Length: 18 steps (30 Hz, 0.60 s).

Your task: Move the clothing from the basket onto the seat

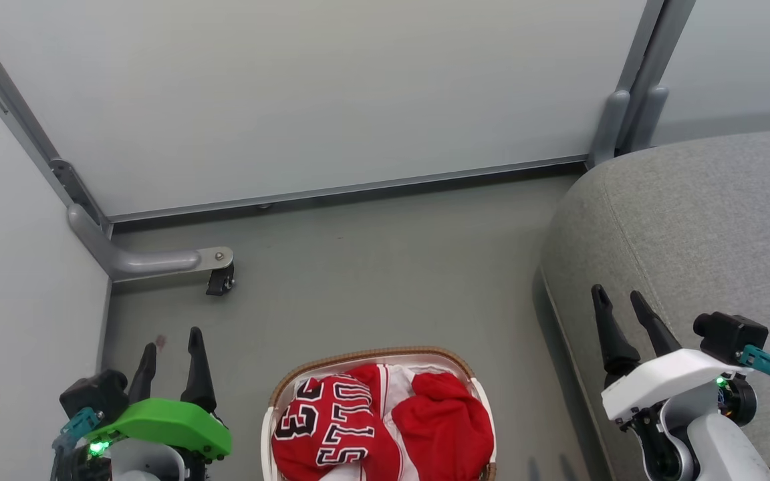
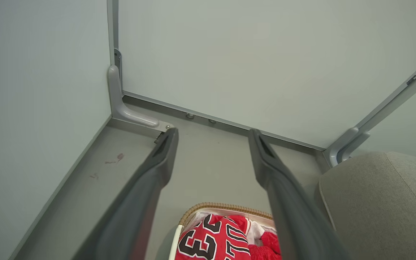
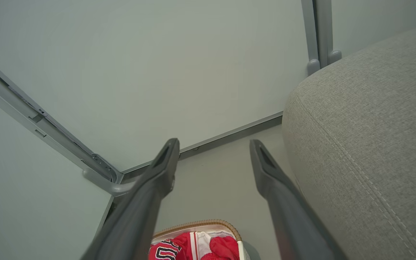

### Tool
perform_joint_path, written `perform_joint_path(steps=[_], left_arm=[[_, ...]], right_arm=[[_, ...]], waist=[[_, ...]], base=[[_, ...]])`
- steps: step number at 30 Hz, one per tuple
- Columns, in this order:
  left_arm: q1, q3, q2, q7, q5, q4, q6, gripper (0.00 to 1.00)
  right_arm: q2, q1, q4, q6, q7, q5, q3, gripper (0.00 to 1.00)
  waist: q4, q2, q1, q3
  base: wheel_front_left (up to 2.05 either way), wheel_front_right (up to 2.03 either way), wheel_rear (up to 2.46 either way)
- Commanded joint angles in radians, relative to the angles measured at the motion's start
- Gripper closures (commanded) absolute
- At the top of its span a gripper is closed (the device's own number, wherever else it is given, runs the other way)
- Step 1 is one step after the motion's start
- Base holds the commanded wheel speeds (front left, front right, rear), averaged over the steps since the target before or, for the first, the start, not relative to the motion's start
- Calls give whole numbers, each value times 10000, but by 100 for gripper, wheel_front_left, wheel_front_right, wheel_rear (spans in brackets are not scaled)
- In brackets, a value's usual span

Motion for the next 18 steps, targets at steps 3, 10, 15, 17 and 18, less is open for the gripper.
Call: perform_joint_path(steps=[3,10,15,17,18], left_arm=[[-33,42,-10,-144,475,36,83,0],[143,132,-165,-320,1068,50,69,0],[273,158,-234,-444,1569,33,12,0],[308,198,-261,-488,1677,32,-10,0],[319,195,-268,-508,1762,43,-28,0]], right_arm=[[-27,-133,-18,5,-156,-510,59,0],[-13,-8,-54,4,-324,-1144,64,0],[-37,128,-68,5,-451,-1606,80,0],[-13,138,-41,5,-502,-1767,45,0],[-5,138,-33,5,-518,-1838,57,0]], waist=[[-32,0,0,-6],[-54,0,0,24],[-57,0,0,26],[-68,0,0,21],[-74,0,0,19]], base=[[0,0,0],[0,0,0],[0,0,0],[0,0,0],[0,0,0]])
